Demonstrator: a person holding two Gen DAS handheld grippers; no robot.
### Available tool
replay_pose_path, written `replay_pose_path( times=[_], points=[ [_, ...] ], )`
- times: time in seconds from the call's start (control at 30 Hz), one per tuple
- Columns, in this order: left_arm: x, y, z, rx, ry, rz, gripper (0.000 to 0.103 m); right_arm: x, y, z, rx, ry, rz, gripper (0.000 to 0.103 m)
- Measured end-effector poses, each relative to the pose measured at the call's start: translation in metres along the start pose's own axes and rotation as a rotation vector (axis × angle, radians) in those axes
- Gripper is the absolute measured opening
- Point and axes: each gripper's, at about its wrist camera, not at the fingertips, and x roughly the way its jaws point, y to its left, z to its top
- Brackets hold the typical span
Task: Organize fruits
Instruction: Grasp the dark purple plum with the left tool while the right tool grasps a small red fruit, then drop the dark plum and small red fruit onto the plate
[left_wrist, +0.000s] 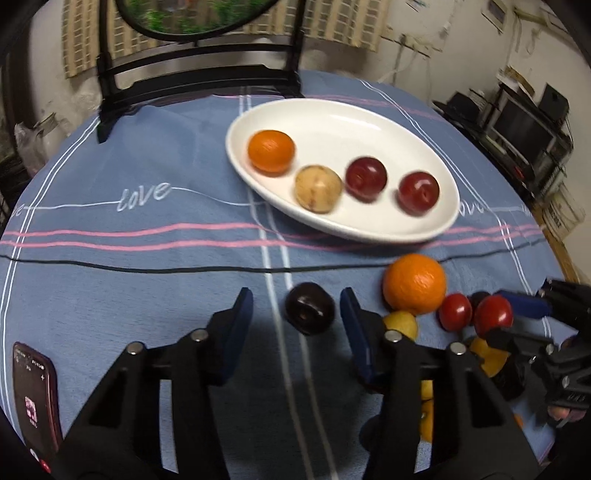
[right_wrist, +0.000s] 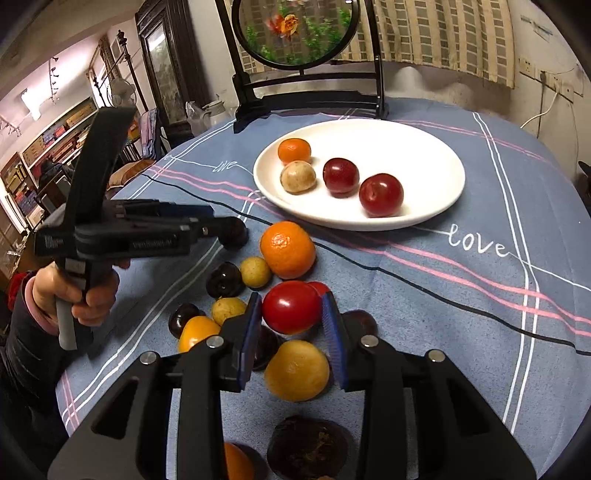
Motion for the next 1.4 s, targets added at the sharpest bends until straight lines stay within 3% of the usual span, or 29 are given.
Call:
replay_pose_path(
  times=[0.4,0.57,0.73,0.97,1.1,1.2,1.27,1.3,1.33,1.4],
  points=[
    [0.018,-0.01,-0.006,0.056,0.024,0.053,0.046,-0.001,0.002,0.0,-0.005,-0.006,0.0,0.035],
    [0.017,-0.015,-0.007,0.078,0.011,0.056,0.032,-0.001,0.001,0.001,0.001,-0.014,-0.008,0.035],
    [0.013,-0.015,-0.006,0.066,0.009,0.047,0.032,-0.007,-0.006,0.008,0.027,-0.069,-0.018,0.035],
    [-0.011,-0.021,0.039,0.014,-0.117,-0.01,0.032,0.006,-0.041,0.049,0.121,-0.175,-0.087,0.035],
    [0.003,-0.033,0.061,0.02,-0.135,-0.011,0.032,0.026,-0.065,0.067,0.184,-0.197,-0.131,0.035],
    [0.018,-0.042,0.071,0.023,-0.121,-0.02,0.032,0.04,-0.08,0.074,0.226,-0.184,-0.104,0.035],
    [0.022,-0.044,0.075,0.029,-0.111,-0.008,0.039,0.041,-0.08,0.076,0.224,-0.178,-0.112,0.043],
    [0.021,-0.045,0.074,0.032,-0.105,0.009,0.051,0.039,-0.079,0.076,0.22,-0.172,-0.121,0.051],
    [0.016,-0.044,0.073,0.035,-0.116,0.02,0.072,0.035,-0.078,0.076,0.22,-0.174,-0.12,0.052],
    [-0.002,-0.042,0.067,0.05,-0.178,0.04,0.074,0.023,-0.074,0.073,0.21,-0.174,-0.093,0.053]
  ],
)
